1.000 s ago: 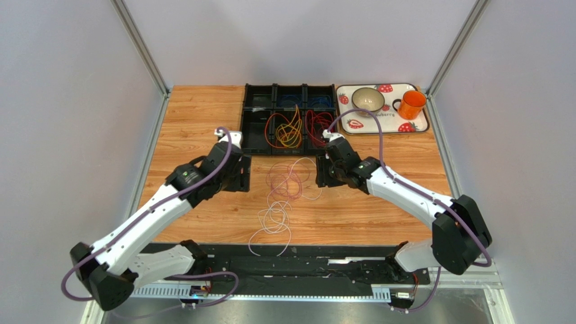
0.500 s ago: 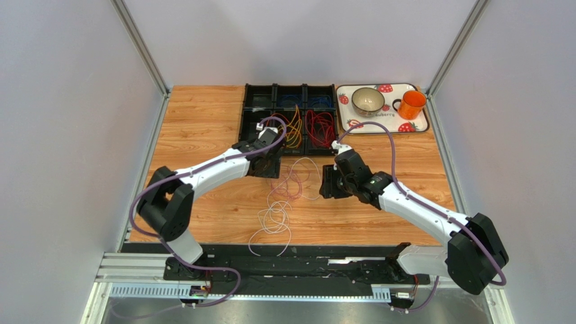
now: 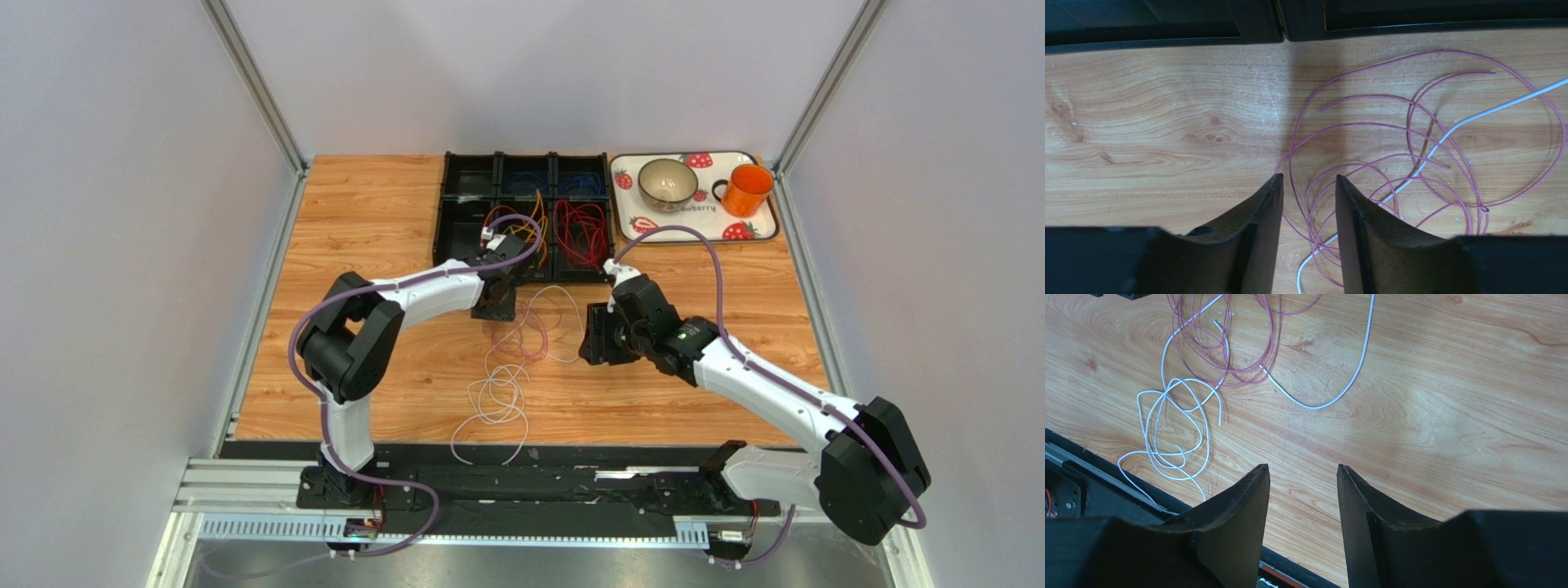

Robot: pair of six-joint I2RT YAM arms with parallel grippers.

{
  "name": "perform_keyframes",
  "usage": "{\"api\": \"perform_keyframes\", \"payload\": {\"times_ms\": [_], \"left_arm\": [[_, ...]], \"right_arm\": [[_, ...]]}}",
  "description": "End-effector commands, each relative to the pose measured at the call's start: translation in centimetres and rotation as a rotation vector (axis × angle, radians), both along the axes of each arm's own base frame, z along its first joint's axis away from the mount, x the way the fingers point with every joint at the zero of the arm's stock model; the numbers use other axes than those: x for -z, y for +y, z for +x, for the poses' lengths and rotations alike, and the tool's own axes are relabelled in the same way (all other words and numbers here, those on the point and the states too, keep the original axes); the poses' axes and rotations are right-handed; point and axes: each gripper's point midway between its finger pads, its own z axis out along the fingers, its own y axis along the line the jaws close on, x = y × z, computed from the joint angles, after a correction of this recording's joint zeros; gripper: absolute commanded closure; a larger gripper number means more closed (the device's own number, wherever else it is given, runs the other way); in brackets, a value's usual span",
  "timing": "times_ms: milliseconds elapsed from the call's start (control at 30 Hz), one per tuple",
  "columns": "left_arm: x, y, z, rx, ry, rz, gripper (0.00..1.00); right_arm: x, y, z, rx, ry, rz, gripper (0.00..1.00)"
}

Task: Untangle the cables
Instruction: Untie the cable.

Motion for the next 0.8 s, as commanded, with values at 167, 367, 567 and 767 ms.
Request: {"api": "perform_keyframes", "payload": {"times_ms": [167, 367, 567, 767], "left_arm": [[-0.2, 0.0, 0.8, -0.039, -0.023, -0.001, 0.81], [-0.1, 0.5, 0.5, -0.046, -0.022, 0.016, 0.97], [-1.1, 0.7, 0.2, -0.042, -0.038, 0.004, 1.0], [-8.3, 0.8, 0.2, -0.029, -0.145, -0.078, 1.0]], "right_arm": [[-0.6, 0.6, 0.5, -0.017, -0.032, 0.018, 0.52], [-0.1, 0.4, 0.6, -0.013, -0.021, 0.002, 0.53], [0.1, 0.3, 0.6, -0.006, -0.02, -0.007, 0.53], [0.0, 0.2, 0.7, 0.0, -0.023, -0.009, 0.53]]}}
